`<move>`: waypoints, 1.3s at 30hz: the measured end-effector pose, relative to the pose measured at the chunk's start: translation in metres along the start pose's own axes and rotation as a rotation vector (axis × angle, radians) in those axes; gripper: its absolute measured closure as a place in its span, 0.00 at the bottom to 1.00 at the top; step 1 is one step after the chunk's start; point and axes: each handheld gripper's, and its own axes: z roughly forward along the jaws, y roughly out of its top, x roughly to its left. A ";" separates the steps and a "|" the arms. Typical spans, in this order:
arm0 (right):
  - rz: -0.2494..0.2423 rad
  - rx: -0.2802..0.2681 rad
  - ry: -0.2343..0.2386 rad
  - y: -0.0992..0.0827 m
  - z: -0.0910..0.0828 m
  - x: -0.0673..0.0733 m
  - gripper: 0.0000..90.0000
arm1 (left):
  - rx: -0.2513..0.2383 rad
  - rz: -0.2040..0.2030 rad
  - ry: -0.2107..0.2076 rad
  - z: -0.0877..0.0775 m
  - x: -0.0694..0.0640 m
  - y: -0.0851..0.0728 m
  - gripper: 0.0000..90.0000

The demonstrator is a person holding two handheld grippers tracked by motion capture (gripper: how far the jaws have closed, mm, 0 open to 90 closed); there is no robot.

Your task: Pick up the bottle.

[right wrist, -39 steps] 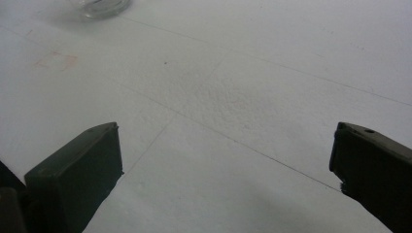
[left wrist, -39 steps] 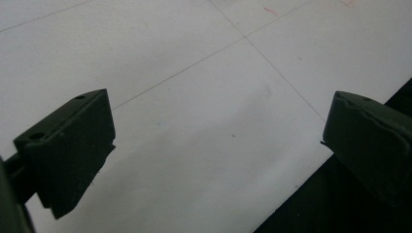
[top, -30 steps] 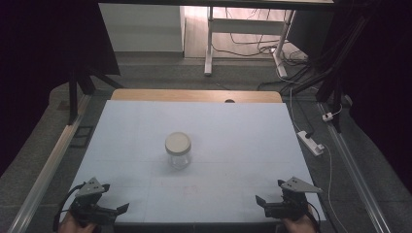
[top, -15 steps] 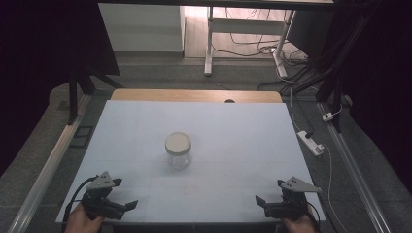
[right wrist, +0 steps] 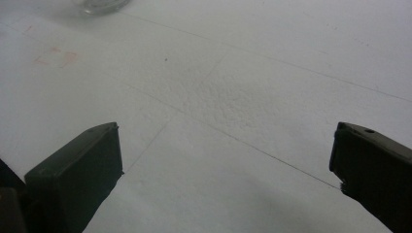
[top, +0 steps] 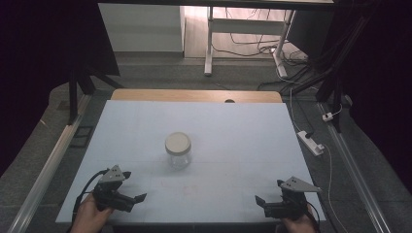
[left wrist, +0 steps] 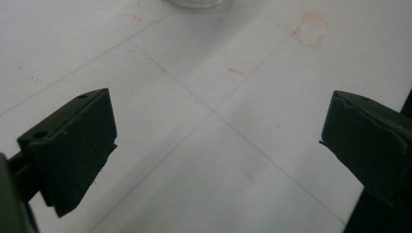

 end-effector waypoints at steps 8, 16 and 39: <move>-0.004 0.003 0.005 0.000 0.000 0.000 0.00 | -0.018 -0.010 -0.019 0.016 0.006 0.019 0.00; -0.007 0.005 0.006 0.000 0.000 0.000 0.00 | -0.010 0.022 -0.031 0.034 0.012 0.042 0.00; -0.016 0.009 0.015 0.000 0.001 0.001 0.00 | -0.079 0.089 -0.075 0.088 0.027 0.090 0.00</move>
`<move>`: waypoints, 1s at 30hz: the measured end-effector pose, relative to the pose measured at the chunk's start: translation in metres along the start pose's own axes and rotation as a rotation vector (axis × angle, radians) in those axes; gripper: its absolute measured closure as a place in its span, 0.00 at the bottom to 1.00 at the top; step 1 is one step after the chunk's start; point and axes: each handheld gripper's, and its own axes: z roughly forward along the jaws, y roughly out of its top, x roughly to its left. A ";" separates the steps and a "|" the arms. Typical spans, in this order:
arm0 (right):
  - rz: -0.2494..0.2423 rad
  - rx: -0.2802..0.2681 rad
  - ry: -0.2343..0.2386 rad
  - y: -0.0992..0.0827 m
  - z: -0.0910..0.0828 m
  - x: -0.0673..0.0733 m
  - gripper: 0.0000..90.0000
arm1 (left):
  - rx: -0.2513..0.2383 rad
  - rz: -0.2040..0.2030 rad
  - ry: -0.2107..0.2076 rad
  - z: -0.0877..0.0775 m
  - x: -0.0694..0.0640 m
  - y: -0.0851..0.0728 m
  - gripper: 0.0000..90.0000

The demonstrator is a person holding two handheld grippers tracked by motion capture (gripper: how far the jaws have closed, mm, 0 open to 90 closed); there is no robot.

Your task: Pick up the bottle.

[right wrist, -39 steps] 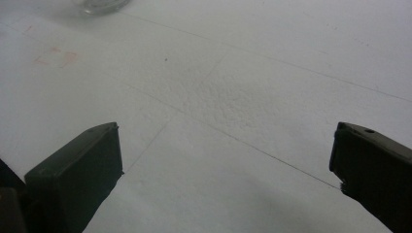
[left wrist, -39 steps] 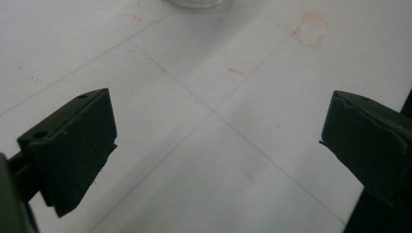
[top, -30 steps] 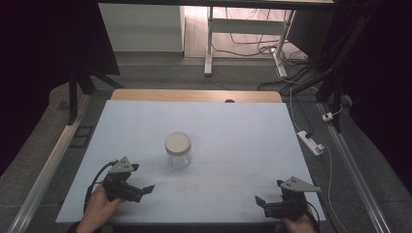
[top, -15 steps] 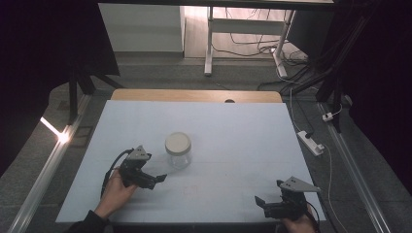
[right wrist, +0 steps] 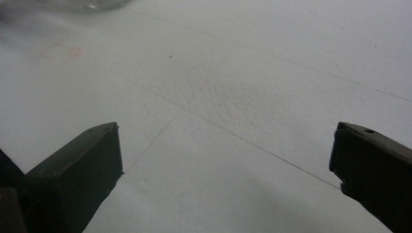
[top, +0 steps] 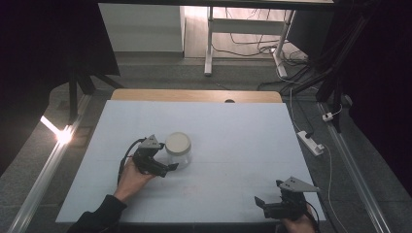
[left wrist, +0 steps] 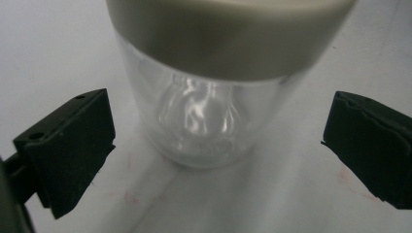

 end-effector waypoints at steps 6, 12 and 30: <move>-0.002 0.003 0.001 0.000 0.000 0.000 0.00 | -0.027 0.008 -0.025 0.015 0.005 0.000 0.00; -0.006 0.005 0.000 0.000 0.000 0.000 0.00 | -0.010 0.015 -0.028 0.025 0.005 0.005 0.00; -0.009 0.005 0.001 0.000 0.001 0.000 0.00 | -0.018 0.076 -0.005 0.029 0.006 0.009 0.08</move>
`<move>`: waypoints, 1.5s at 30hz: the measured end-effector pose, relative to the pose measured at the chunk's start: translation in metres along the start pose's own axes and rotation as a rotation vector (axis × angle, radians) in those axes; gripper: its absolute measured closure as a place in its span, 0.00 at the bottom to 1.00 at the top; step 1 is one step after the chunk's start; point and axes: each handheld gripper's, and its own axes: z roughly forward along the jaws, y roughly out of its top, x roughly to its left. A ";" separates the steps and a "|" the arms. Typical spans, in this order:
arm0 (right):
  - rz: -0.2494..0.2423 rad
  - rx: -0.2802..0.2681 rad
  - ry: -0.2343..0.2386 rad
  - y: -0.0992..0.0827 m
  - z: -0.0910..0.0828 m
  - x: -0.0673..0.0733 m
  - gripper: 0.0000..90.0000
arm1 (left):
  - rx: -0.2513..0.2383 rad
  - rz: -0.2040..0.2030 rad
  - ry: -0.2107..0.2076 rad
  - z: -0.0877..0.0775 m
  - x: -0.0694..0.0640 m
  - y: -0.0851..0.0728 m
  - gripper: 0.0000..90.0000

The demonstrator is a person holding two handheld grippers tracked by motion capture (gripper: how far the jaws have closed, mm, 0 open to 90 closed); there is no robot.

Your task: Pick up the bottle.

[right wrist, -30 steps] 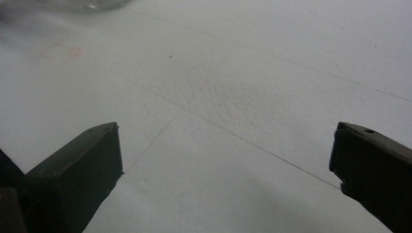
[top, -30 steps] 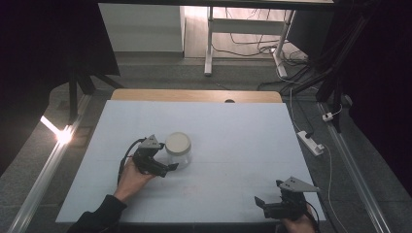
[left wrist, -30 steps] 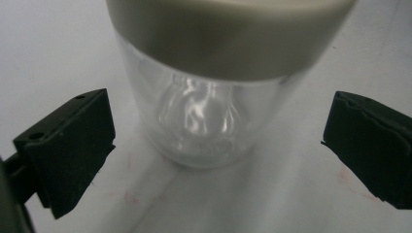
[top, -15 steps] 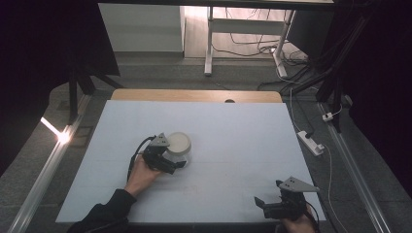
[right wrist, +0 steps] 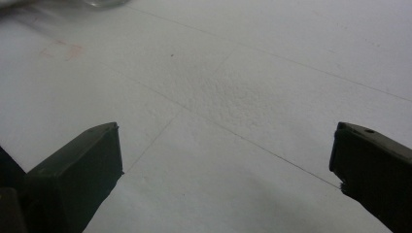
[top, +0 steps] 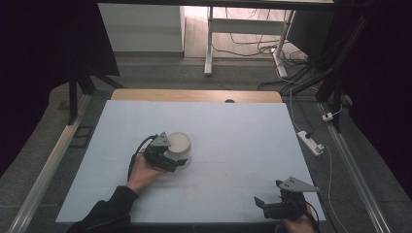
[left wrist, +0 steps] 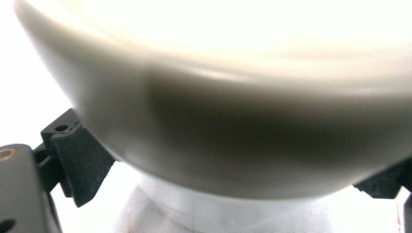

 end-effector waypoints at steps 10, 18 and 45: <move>-0.002 0.002 0.000 0.000 0.000 0.000 0.00 | 0.022 0.001 0.022 0.000 -0.003 0.003 0.08; -0.004 0.001 -0.001 0.000 0.000 0.000 0.00 | 0.030 0.032 0.023 -0.001 -0.008 0.007 0.08; -0.004 0.000 0.001 0.000 0.000 0.000 0.00 | -0.008 0.069 -0.092 -0.026 -0.048 0.036 0.08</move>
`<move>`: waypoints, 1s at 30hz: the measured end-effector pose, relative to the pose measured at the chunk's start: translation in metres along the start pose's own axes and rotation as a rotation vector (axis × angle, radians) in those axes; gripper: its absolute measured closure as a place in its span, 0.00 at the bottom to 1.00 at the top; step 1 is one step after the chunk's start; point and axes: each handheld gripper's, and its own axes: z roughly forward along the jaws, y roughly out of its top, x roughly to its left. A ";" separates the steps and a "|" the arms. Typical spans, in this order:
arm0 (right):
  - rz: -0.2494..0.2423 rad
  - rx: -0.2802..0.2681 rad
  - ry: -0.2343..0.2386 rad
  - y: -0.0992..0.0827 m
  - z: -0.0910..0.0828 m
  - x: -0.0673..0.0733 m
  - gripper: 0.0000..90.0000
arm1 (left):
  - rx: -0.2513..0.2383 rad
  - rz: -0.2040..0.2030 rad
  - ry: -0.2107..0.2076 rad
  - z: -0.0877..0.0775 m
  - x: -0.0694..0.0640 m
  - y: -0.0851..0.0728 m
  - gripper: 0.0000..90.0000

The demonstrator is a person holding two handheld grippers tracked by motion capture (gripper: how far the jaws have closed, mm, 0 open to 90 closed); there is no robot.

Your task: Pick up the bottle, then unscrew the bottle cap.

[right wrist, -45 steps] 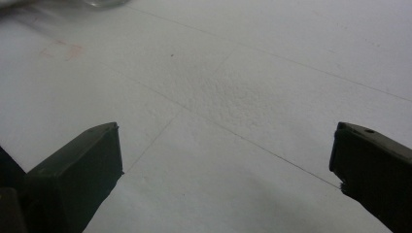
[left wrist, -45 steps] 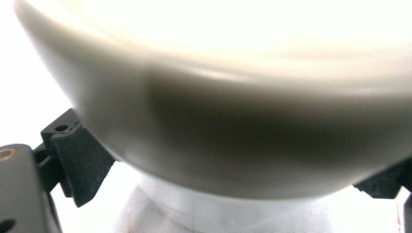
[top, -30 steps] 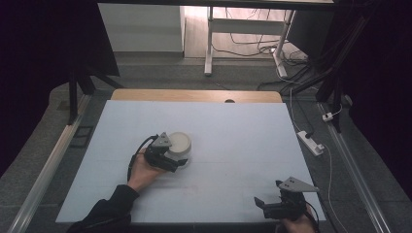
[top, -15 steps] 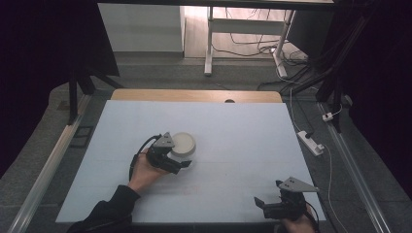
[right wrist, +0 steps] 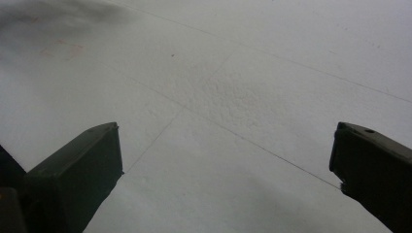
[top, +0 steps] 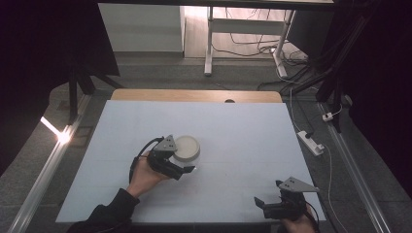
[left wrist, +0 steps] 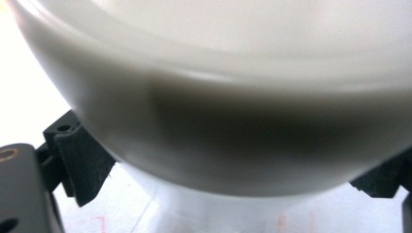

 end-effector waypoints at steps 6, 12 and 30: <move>-0.001 0.000 0.000 0.000 0.000 0.000 0.00 | 0.005 0.015 -0.027 -0.001 -0.009 0.001 0.08; 0.002 -0.003 0.003 0.000 0.000 0.000 0.00 | 0.011 0.030 -0.052 0.000 -0.019 0.003 0.08; -0.003 -0.002 0.005 0.000 0.000 0.000 0.00 | 0.012 0.053 -0.096 0.001 -0.036 0.005 0.08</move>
